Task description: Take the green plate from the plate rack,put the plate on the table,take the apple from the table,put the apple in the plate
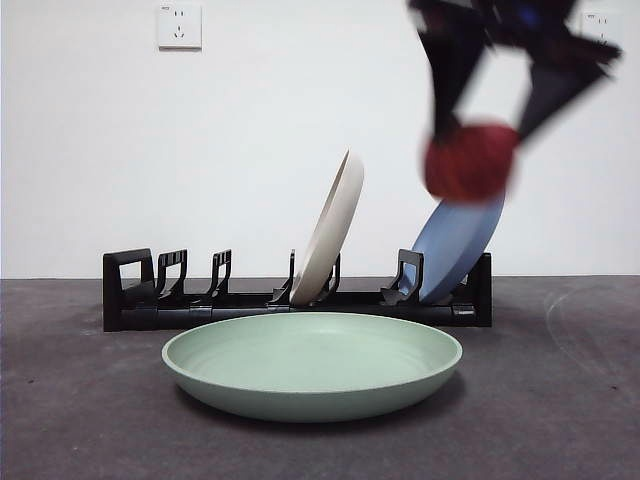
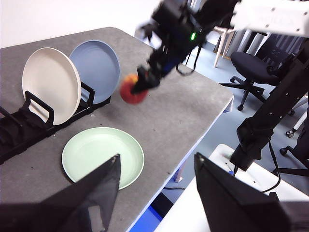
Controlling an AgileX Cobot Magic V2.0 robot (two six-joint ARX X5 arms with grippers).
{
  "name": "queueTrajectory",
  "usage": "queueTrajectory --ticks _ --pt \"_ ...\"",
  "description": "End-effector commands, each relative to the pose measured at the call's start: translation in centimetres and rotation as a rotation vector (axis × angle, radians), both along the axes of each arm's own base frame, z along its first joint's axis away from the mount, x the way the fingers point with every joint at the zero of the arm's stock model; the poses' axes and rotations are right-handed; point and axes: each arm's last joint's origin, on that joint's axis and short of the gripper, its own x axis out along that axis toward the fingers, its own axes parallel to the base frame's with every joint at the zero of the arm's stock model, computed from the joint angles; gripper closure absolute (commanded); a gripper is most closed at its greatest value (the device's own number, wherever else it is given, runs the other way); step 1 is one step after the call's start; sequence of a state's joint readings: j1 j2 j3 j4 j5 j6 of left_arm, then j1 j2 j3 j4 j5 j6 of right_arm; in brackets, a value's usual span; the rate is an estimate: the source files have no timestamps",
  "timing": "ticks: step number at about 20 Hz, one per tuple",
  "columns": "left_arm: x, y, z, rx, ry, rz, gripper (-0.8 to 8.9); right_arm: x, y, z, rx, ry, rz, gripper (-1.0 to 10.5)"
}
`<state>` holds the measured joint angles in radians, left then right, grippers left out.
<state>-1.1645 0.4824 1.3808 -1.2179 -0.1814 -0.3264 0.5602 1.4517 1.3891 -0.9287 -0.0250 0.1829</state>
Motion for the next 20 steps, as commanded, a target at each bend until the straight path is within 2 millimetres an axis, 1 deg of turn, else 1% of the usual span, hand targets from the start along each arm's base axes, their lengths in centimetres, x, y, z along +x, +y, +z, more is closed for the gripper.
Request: queueTrajectory --ticks 1,3,4,6,8,9,10,12,15,20 --pt "0.1 -0.2 -0.1 -0.002 0.005 0.005 5.58 -0.7 1.8 2.7 0.133 -0.062 0.123 9.6" --pt "0.1 -0.3 0.0 0.001 0.006 0.005 5.58 -1.5 3.9 3.7 0.183 -0.103 0.2 9.6" --pt "0.1 -0.3 0.0 0.001 0.006 0.005 5.58 -1.9 5.1 3.6 0.194 -0.112 0.234 9.6" --pt "0.2 -0.4 0.0 0.007 0.009 0.005 5.58 -2.4 7.6 2.5 0.175 -0.113 0.286 9.6" --pt "0.3 -0.7 0.0 0.015 0.012 0.005 5.59 -2.4 9.8 0.7 0.08 -0.135 0.27 9.6" --pt "0.3 -0.8 0.0 0.021 0.015 0.005 5.59 -2.2 10.8 -0.6 0.024 -0.127 0.261 9.6" --pt "0.3 -0.8 0.0 0.022 0.015 0.005 5.59 -2.0 11.1 -1.2 0.005 -0.116 0.259 9.6" --pt "0.4 -0.8 0.0 0.024 0.016 0.005 5.59 -1.4 11.7 -3.0 -0.056 -0.067 0.254 9.6" --pt "0.4 -0.8 0.0 0.023 0.018 0.006 5.58 -0.8 11.9 -5.4 -0.179 -0.006 0.236 9.6" --pt "0.4 -0.8 0.0 0.023 0.019 0.006 5.59 -0.2 12.6 -7.9 -0.255 0.059 0.263 9.6"
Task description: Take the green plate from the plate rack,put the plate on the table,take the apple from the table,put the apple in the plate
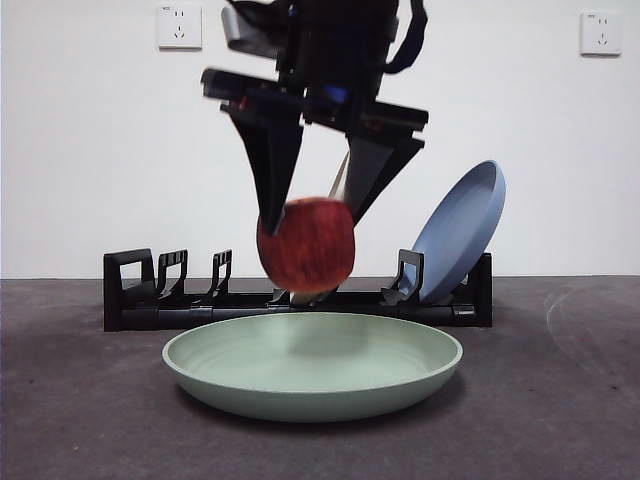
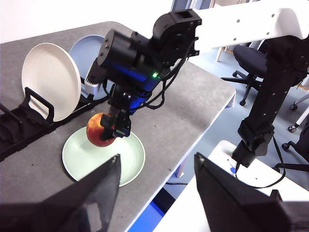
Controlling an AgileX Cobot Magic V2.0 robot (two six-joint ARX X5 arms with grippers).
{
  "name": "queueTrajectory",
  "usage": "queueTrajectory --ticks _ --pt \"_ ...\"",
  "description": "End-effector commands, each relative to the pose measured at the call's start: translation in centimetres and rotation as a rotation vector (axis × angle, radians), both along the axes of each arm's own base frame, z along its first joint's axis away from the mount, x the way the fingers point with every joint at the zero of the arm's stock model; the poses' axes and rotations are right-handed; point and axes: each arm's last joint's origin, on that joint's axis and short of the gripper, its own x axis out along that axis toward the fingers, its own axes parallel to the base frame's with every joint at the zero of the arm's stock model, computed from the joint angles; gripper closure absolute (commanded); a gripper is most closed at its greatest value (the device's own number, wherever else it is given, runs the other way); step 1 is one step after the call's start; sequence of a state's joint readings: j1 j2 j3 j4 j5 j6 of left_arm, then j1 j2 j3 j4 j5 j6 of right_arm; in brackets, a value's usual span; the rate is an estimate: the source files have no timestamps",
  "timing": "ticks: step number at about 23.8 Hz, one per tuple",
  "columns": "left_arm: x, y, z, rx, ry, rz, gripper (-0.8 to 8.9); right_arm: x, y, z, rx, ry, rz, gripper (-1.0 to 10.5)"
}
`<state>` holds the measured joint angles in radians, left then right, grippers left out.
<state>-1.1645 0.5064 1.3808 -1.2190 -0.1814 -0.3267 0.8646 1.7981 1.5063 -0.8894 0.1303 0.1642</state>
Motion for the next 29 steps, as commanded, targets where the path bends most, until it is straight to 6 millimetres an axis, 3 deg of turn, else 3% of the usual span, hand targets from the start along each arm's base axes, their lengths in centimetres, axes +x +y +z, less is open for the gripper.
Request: queueTrajectory --ticks 1,12,21,22,26,27,29 --pt "0.1 -0.1 -0.1 0.0 0.009 0.006 5.59 0.2 0.4 -1.3 -0.03 0.017 0.018 9.6" --pt "0.1 -0.1 -0.1 0.001 0.009 0.006 5.59 1.0 1.6 -5.2 -0.083 0.127 0.055 9.6" --pt "0.1 -0.1 -0.1 0.001 0.009 0.006 5.59 1.1 1.9 -6.0 -0.078 0.148 0.062 9.2" --pt "0.1 -0.1 -0.1 0.001 0.009 0.006 5.59 1.1 1.8 -6.0 -0.078 0.148 0.062 8.7" --pt "0.1 -0.1 -0.1 0.001 0.009 0.006 5.59 1.2 1.7 -6.0 -0.084 0.155 0.054 4.5" --pt "0.1 -0.1 -0.1 0.001 0.009 0.006 5.59 1.2 1.6 -6.0 -0.085 0.156 0.053 3.8" --pt "0.1 -0.1 -0.1 0.001 0.009 0.006 5.59 1.2 1.6 -6.0 -0.085 0.156 0.053 3.7"
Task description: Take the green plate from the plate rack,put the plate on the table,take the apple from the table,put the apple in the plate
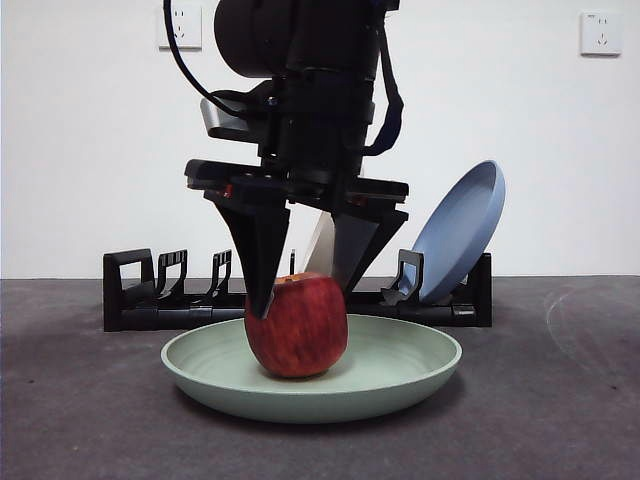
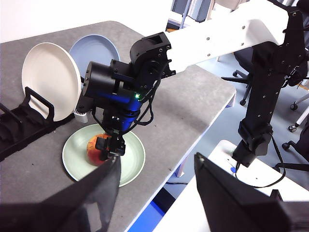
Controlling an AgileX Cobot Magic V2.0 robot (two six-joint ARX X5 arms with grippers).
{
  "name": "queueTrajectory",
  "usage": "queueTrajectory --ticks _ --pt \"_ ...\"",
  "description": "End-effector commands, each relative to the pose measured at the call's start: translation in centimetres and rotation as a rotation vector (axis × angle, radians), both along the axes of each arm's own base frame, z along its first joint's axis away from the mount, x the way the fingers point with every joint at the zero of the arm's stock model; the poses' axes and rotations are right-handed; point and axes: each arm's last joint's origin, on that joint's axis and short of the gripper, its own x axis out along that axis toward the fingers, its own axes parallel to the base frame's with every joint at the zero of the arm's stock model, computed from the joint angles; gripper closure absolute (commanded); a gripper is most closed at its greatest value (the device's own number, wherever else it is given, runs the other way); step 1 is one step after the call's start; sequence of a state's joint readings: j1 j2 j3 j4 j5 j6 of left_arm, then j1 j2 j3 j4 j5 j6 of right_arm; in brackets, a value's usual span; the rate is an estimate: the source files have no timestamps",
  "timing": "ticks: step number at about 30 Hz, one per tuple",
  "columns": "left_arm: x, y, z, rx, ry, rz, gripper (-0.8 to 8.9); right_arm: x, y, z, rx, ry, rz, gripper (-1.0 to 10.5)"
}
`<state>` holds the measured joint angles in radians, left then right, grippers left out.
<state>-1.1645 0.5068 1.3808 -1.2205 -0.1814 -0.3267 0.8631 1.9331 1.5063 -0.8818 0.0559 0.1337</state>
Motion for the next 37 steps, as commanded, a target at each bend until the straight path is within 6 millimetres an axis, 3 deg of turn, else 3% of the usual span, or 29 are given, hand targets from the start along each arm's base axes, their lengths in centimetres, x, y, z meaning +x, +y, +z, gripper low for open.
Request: queueTrajectory --ticks 1,11,14,19,24,27,32,37 --pt "0.1 -0.1 -0.1 -0.002 0.008 0.006 5.59 0.1 0.1 -1.2 -0.026 0.025 0.003 3.7" --pt "0.1 -0.1 -0.1 -0.002 0.008 0.006 5.59 -0.1 -0.1 -0.2 -0.014 0.018 0.004 3.8" --pt "0.1 -0.1 -0.1 -0.002 0.008 0.006 5.59 -0.4 -0.4 1.7 0.007 0.002 0.007 3.8" --pt "0.1 -0.3 -0.1 0.002 0.009 0.007 5.62 -1.6 -1.8 8.0 0.072 -0.056 0.039 3.8" --pt "0.5 -1.1 0.0 0.025 0.018 0.007 5.62 -4.5 -5.0 15.4 0.234 -0.134 0.078 3.8" --pt "0.8 -1.8 0.0 0.049 0.024 0.006 5.62 -6.9 -7.7 18.3 0.262 -0.153 0.079 3.8" --pt "1.5 -3.4 0.1 0.101 0.033 0.001 5.62 -10.7 -12.4 20.7 0.207 -0.176 0.03 3.8" --pt "2.4 -5.3 0.0 0.159 0.055 0.033 5.62 -14.1 -16.3 22.5 0.328 -0.227 -0.005 3.8"
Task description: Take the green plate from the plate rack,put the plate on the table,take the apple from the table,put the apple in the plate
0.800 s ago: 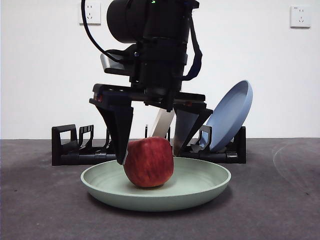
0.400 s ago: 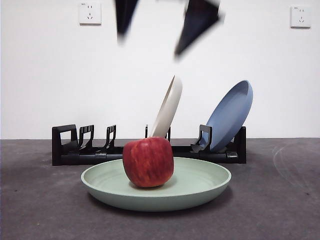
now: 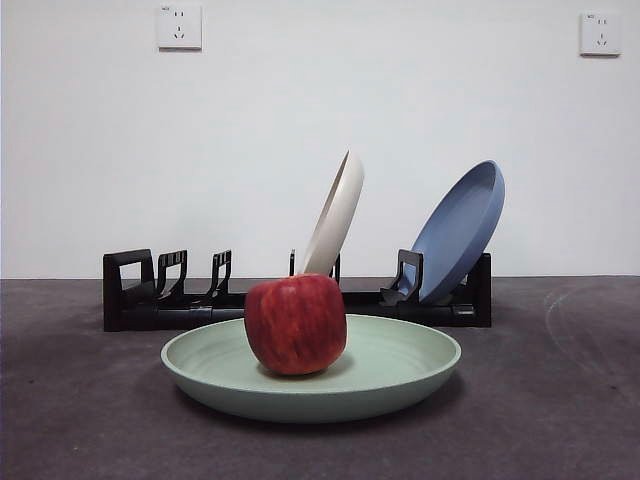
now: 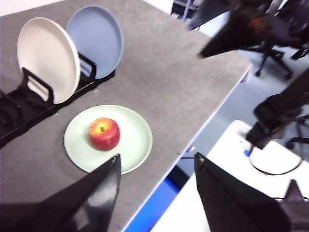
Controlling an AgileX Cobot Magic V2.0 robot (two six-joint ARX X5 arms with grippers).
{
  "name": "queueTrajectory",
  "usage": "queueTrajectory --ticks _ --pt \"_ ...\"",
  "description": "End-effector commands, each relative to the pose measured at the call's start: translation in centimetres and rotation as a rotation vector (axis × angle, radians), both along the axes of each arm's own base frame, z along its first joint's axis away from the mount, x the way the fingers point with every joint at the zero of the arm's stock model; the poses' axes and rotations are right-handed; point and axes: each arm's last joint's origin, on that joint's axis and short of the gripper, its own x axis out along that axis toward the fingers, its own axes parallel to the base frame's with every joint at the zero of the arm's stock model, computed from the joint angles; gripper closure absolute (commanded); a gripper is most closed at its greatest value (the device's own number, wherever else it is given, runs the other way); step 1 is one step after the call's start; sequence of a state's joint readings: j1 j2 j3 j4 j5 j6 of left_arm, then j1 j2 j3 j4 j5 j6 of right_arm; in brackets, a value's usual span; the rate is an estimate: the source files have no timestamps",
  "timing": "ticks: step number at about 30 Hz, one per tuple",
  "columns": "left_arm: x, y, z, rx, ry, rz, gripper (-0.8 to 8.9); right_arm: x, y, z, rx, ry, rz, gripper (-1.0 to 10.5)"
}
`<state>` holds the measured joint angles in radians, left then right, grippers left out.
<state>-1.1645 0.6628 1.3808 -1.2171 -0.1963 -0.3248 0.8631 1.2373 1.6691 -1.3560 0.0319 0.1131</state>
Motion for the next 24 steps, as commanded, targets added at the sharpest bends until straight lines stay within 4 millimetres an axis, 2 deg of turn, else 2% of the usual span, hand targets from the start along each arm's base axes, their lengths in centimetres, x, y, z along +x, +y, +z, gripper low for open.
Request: queueTrajectory --ticks 1,6,13,14,15,17,18,19,20,24 --pt "0.5 -1.1 -0.1 0.029 0.005 0.028 5.62 -1.8 -2.1 0.4 0.057 0.015 -0.032 3.8" --pt "1.3 -2.7 -0.4 0.085 0.026 0.033 5.62 -4.3 -4.9 0.3 0.13 0.002 -0.069 3.8" --pt "1.8 -4.0 -0.7 0.123 0.055 0.04 5.62 -6.0 -6.9 -2.3 0.141 0.052 -0.13 3.9" --pt "1.9 -4.1 -0.7 0.127 0.057 0.04 5.63 -6.0 -7.0 -2.6 0.137 0.054 -0.136 4.3" --pt "1.9 -4.3 -0.8 0.131 0.059 0.039 5.66 -6.1 -7.1 -2.9 0.133 0.058 -0.142 5.1" --pt "1.9 -4.4 -0.8 0.137 0.066 0.031 6.14 -6.2 -7.2 -3.3 0.125 0.065 -0.143 7.8" --pt "1.9 -4.4 -0.9 0.142 0.077 0.016 7.27 -6.2 -7.2 -3.4 0.124 0.065 -0.143 9.8" --pt "1.9 -4.4 -0.9 0.145 0.08 0.005 8.48 -6.3 -7.3 -3.5 0.123 0.064 -0.141 9.4" --pt "1.9 -4.4 -1.0 0.149 0.082 0.002 8.22 -6.3 -7.3 -3.5 0.123 0.064 -0.14 9.6" --pt "1.8 -4.4 -1.0 0.157 0.088 -0.003 8.21 -6.3 -7.3 -3.5 0.123 0.064 -0.14 9.6"
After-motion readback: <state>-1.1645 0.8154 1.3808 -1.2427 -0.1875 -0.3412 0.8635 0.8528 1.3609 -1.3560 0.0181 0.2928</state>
